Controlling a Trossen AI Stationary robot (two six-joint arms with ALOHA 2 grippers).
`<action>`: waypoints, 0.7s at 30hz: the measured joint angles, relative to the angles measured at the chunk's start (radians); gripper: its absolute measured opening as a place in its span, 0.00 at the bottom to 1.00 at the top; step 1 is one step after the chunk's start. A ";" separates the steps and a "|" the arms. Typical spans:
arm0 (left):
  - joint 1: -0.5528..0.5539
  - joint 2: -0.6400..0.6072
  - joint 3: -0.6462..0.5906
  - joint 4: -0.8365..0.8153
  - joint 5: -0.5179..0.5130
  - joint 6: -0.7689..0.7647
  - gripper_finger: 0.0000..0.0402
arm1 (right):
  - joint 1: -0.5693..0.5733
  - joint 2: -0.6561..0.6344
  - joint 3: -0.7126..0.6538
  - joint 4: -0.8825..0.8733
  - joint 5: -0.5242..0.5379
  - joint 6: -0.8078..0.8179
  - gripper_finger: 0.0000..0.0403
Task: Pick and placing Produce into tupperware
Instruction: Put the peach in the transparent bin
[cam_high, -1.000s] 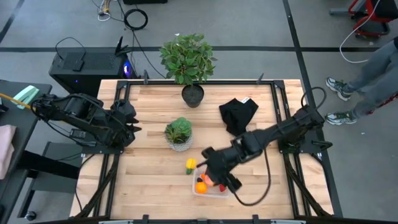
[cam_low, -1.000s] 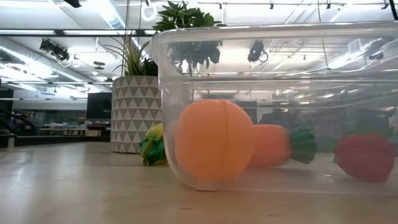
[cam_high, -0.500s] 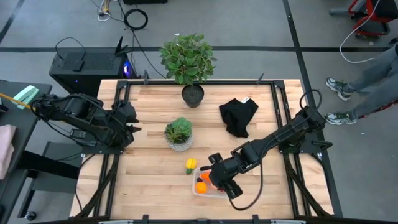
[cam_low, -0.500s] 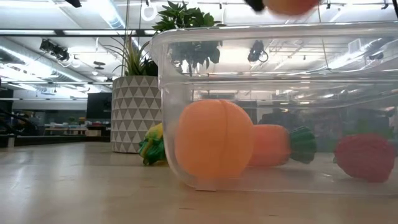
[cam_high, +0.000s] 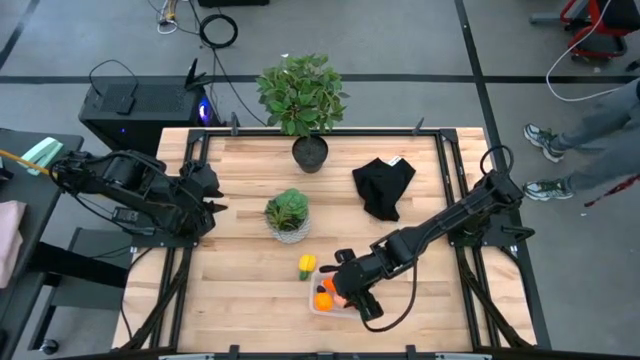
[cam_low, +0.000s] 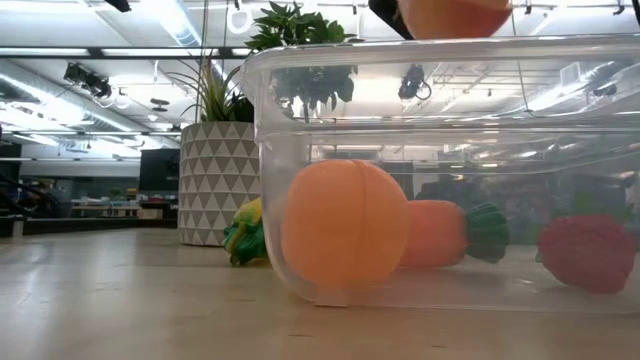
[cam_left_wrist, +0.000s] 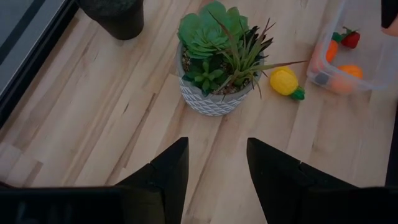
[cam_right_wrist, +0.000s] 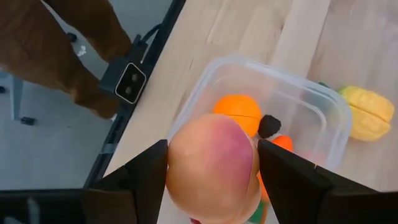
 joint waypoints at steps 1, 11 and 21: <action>0.000 0.000 0.000 0.000 0.000 0.000 0.42 | 0.000 0.007 0.000 0.002 0.000 0.000 0.60; 0.000 0.000 0.000 -0.001 0.000 0.000 0.42 | 0.004 0.066 0.000 0.011 0.001 -0.003 0.60; 0.000 0.000 0.000 -0.001 0.000 0.000 0.42 | 0.002 0.089 -0.001 -0.010 0.004 -0.025 0.60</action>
